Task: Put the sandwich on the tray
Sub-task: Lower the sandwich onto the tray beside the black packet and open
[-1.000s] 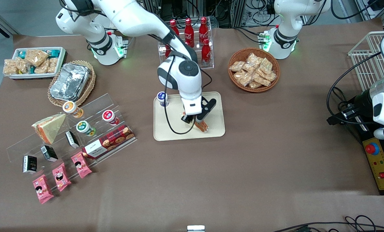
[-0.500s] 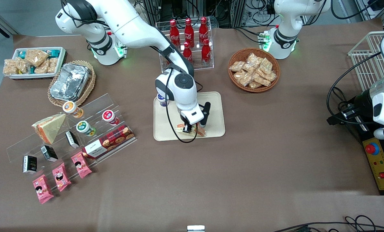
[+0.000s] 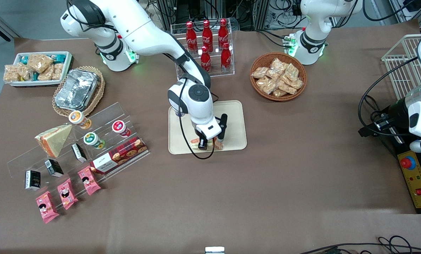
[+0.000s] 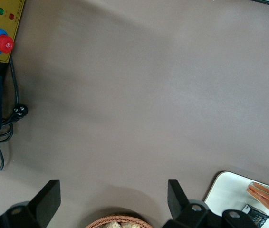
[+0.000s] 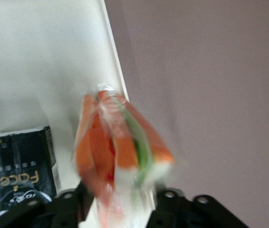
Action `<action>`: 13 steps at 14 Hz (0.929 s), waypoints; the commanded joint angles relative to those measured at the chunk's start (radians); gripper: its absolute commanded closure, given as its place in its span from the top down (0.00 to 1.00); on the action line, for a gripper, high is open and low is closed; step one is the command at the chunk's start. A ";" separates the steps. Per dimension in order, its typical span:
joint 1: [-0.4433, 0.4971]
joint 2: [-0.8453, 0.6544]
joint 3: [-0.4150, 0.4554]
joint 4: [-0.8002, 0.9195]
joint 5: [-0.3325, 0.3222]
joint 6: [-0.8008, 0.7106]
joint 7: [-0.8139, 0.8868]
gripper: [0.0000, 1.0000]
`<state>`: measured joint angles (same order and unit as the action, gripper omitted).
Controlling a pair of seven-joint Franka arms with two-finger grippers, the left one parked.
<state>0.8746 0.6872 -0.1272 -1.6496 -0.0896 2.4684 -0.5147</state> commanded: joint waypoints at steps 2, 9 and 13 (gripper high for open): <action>-0.003 -0.018 0.015 -0.025 -0.016 0.010 -0.024 1.00; -0.022 -0.194 0.018 -0.029 0.048 -0.294 0.120 1.00; -0.060 -0.357 0.015 -0.027 0.044 -0.531 0.324 1.00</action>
<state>0.8523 0.4208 -0.1198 -1.6453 -0.0584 2.0204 -0.2717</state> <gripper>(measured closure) 0.000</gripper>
